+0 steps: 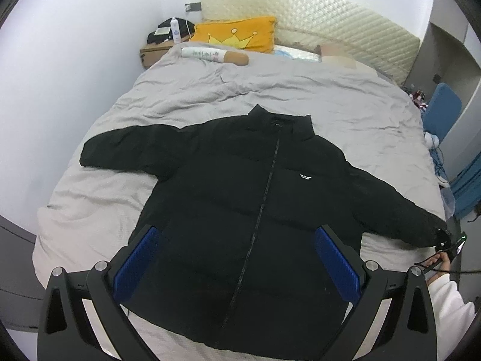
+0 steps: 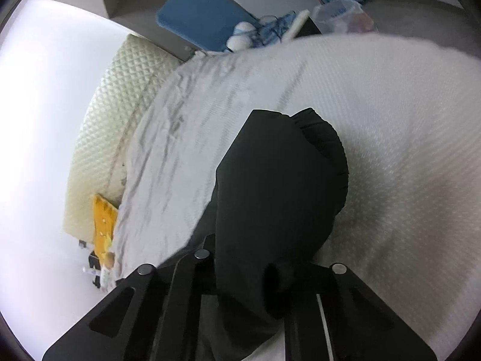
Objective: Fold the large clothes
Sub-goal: 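Lift the sleeve with the right tool and carry it across the jacket body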
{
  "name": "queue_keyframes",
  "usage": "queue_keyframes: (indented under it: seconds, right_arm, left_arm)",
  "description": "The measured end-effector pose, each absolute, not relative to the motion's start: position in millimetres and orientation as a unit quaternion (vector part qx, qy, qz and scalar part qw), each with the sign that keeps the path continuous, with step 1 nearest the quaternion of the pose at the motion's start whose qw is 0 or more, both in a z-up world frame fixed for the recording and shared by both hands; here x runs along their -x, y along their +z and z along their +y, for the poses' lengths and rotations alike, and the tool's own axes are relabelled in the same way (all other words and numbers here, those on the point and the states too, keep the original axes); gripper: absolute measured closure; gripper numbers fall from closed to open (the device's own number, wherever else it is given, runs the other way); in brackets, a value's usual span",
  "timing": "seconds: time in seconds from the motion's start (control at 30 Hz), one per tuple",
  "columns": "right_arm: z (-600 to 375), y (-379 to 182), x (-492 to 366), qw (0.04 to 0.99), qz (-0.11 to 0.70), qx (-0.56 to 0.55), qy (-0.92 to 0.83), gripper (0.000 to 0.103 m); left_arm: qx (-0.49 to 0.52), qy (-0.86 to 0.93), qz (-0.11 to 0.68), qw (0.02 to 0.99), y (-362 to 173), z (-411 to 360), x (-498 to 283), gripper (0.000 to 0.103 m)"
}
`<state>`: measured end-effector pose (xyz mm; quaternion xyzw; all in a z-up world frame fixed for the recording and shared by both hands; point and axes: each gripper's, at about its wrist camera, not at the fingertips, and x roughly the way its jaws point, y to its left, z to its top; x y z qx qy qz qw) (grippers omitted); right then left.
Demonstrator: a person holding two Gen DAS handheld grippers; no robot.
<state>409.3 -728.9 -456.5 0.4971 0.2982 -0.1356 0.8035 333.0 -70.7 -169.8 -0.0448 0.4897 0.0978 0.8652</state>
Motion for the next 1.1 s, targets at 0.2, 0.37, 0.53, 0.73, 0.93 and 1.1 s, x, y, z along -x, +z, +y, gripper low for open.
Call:
queue_keyframes:
  seconds: [0.2,0.37,0.53,0.73,0.93,1.1]
  right_arm:
    - [-716.7,-391.5,-390.9,0.831,0.285,-0.459,-0.13,0.097]
    - [-693.6,-334.8,-385.2,0.853,0.276,-0.426,-0.121,0.097]
    - [-651.3,-270.1,-398.2,0.886,0.269,-0.362,-0.108,0.097]
    - [-569.3,-193.8,-419.0,0.923,0.246,-0.286,-0.078,0.096]
    - [-462.3,-145.7,-437.6,0.944,0.227,-0.233,-0.046,0.094]
    - [-359.9,-128.7,-457.8,0.956,0.227,-0.186,0.0,0.093]
  left_arm:
    - [0.029,0.089,0.479,0.873,-145.8,-67.2,-309.7,0.0]
    - [0.002,0.083,0.471,0.878,-126.6,-61.0,-293.6,0.0]
    - [-0.007,0.067,0.467,0.882,-119.1,-45.4,-285.1,0.0]
    - [-0.008,0.053,0.46,0.886,-118.3,-9.0,-284.1,0.0]
    - [-0.002,0.046,0.453,0.89,-123.0,38.1,-286.9,0.0]
    - [0.0,0.04,0.454,0.89,-136.9,78.0,-293.5,0.0]
